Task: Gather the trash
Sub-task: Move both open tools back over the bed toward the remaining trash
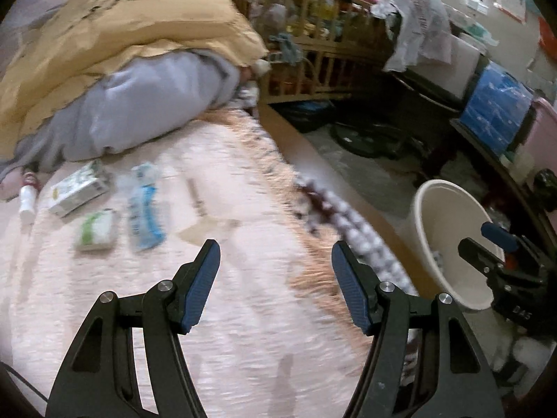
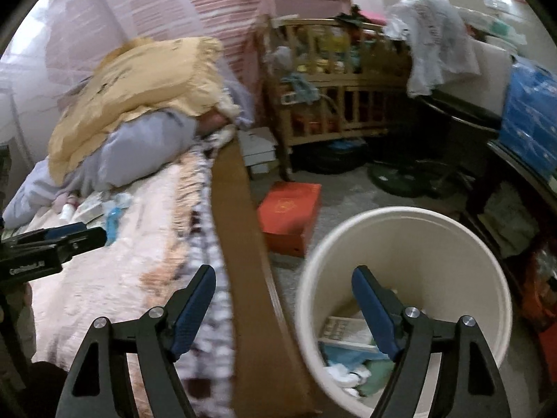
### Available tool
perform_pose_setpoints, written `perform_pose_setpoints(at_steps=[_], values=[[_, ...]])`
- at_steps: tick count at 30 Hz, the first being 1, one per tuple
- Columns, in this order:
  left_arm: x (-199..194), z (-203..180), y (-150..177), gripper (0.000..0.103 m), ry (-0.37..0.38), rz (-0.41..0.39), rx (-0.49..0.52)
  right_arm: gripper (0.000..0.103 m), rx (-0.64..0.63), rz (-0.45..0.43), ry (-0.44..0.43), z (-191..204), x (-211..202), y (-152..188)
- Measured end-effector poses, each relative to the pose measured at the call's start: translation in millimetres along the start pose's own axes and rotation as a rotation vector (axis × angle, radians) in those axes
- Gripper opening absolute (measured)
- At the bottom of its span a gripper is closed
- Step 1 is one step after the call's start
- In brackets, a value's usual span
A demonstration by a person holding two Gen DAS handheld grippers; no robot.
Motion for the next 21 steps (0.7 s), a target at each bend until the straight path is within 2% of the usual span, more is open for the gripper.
perform_pose_setpoints(at_steps=[8, 14, 21], values=[[-15, 56, 15, 0.066, -0.050, 0.002, -0.076, 0.079, -0.047, 0.040, -0.127, 68, 6, -7], [-25, 114, 40, 0.066, -0.094, 0.021, -0.159, 0.079, -0.126, 0.094, -0.222, 129, 18, -5], [-38, 188, 64, 0.066, -0.155, 0.031, -0.270, 0.079, -0.212, 0.135, -0.272, 187, 38, -4]])
Point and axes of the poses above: each gripper's, at about its wrist camera, not at the fingertips, and x roughly the way its jaws point, z to its left, y to its underside, the point moved 5 cm from there along x, roughly the way its jaws point, and after that the axes turned 11 degrees about y, right-handed, at the moved point
